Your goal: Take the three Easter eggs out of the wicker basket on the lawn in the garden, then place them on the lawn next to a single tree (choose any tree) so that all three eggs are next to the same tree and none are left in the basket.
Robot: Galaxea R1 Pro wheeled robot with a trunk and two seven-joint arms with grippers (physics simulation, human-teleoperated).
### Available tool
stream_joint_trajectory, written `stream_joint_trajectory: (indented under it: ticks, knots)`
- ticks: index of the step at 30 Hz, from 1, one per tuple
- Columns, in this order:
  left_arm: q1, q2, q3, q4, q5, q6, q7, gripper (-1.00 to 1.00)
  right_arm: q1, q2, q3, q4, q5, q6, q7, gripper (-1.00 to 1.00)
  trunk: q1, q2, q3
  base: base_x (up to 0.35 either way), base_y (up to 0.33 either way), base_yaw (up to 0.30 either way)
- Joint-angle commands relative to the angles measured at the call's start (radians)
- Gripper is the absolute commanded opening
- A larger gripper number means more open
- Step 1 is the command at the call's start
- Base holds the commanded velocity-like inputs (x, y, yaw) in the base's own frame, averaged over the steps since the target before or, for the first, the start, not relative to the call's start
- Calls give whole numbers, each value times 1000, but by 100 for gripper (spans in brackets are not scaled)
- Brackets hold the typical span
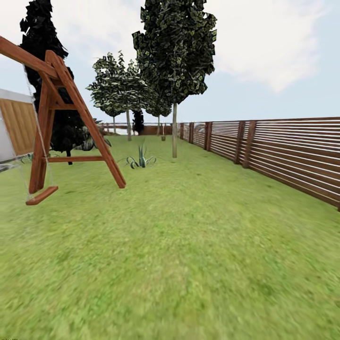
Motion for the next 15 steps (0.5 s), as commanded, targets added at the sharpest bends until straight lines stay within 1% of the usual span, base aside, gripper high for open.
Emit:
stream_joint_trajectory:
  ticks: [1,11,15]
  knots:
    - [0,0,2,-1,10,1,-5,100,-1,0,0,1,0,-3,0,100,1,0,-1,314,-108,255]
    - [0,0,2,-1,10,1,-6,100,-1,0,0,1,0,-3,0,100,1,0,-1,314,-91,248]
    - [0,0,2,-1,10,1,-6,100,-1,0,0,1,0,-3,0,100,1,0,-1,314,-85,96]
